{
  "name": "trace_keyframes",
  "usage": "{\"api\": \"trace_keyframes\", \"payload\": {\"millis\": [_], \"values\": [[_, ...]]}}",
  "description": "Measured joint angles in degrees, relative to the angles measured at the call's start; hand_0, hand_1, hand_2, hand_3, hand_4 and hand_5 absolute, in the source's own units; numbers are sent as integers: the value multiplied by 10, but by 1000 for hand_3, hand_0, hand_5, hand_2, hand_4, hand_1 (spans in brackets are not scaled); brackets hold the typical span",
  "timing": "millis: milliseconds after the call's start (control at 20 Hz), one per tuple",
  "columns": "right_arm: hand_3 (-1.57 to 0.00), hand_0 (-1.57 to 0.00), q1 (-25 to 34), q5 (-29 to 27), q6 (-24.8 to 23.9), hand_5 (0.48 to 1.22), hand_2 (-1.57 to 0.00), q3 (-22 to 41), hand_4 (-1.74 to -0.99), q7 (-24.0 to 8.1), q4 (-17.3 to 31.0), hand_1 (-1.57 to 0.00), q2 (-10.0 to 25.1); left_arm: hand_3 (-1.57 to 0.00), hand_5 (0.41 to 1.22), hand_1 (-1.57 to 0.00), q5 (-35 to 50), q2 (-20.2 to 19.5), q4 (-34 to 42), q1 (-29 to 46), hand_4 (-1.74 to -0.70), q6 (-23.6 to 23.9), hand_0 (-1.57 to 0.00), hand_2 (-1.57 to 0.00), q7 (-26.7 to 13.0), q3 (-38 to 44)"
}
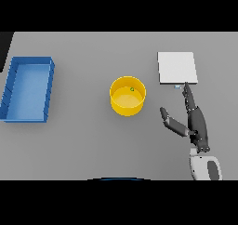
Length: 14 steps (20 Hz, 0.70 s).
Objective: Pick up the red beaker and tilt it to pour out 1 green nut into yellow bowl. Pick up the yellow bowl and place it on the metallic measuring scale.
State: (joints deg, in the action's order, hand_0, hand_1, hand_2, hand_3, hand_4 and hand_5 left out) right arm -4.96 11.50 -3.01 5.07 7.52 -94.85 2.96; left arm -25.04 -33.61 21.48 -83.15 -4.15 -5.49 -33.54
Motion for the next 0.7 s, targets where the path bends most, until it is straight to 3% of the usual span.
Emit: {"api": "trace_keyframes", "payload": {"millis": [250,550,700], "values": [[1,1,-8,9,5,610,1,6,-1212,9,-4,1,10,-1445,1221,-1571,119,-62,95,141,-1740,96,-1571,-1570,-86,65],[1,1,-6,32,0,657,1,17,-1206,1,-2,1,11,-1450,1221,-1571,212,-112,323,351,-1741,211,-1571,-1571,-235,78],[1,1,0,30,1,664,1,16,-1217,-4,0,1,12,-1449,1221,-1571,234,-121,384,423,-1741,253,-1571,-1571,-253,71]]}}
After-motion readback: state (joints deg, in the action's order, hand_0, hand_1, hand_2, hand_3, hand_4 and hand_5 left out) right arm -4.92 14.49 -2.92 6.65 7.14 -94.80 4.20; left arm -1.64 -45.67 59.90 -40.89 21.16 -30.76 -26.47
